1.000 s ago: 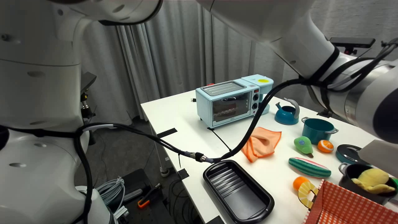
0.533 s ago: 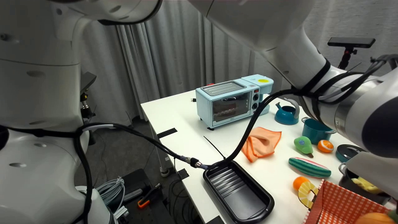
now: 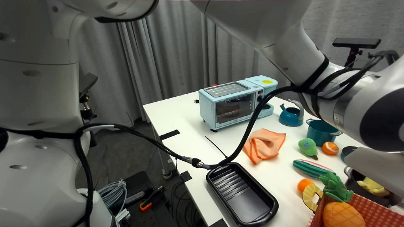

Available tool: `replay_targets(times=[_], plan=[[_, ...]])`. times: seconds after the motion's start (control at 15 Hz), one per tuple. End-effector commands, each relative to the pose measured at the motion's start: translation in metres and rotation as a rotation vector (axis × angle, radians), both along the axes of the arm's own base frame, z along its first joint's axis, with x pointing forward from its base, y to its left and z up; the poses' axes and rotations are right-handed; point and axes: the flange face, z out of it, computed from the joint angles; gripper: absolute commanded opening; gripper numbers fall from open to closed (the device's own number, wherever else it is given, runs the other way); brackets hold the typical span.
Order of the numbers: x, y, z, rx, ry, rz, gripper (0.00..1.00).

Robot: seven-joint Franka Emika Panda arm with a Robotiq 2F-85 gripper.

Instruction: Remove the pineapple plush toy from the tray and put it in the basket

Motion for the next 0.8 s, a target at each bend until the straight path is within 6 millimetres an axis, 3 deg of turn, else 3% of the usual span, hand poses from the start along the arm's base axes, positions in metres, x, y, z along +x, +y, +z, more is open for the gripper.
replay_targets(times=[0.0, 0.27, 0.33, 0.53, 0.73], plan=[[-0.004, 0.014, 0.022, 0.039, 0.009, -0.009, 1.00], [-0.005, 0.023, 0.047, 0.078, 0.014, 0.006, 1.00], [0.000, 0.015, 0.030, 0.048, 0.016, 0.004, 1.00], [-0.001, 0.019, 0.043, 0.059, 0.014, 0.006, 1.00], [-0.002, 0.020, 0.043, 0.059, 0.015, 0.006, 1.00]])
